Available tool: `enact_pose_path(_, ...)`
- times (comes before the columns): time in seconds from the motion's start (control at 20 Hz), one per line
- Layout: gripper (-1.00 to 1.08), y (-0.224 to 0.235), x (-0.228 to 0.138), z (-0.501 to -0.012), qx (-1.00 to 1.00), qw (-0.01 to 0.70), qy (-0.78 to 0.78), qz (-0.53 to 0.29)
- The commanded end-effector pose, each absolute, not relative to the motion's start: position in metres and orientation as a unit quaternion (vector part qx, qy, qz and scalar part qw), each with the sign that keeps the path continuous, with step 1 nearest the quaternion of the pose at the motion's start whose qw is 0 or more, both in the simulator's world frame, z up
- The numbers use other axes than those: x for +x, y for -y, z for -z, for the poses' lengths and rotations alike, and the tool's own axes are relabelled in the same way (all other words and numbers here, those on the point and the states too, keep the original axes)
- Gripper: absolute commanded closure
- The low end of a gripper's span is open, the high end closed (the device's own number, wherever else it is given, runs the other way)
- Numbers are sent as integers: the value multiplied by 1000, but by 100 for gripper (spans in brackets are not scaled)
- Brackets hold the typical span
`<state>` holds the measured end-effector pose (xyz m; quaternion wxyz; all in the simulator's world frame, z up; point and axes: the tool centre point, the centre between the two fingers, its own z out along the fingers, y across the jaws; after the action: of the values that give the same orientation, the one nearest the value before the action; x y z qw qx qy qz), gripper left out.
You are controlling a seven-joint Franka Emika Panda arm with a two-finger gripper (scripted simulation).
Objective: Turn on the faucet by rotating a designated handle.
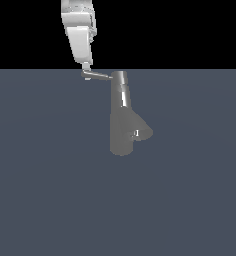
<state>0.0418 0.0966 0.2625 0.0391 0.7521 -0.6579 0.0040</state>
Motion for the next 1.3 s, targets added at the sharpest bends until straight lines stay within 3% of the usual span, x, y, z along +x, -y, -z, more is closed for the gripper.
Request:
enact_pose_path(0.0,108,-98,31,-263,753,43,656,0)
enact_pose_path(0.4,108,-95,11,-273,753,43,657,0)
enact_pose_path(1.25,108,-42,-23,-295,752,42,657,-1)
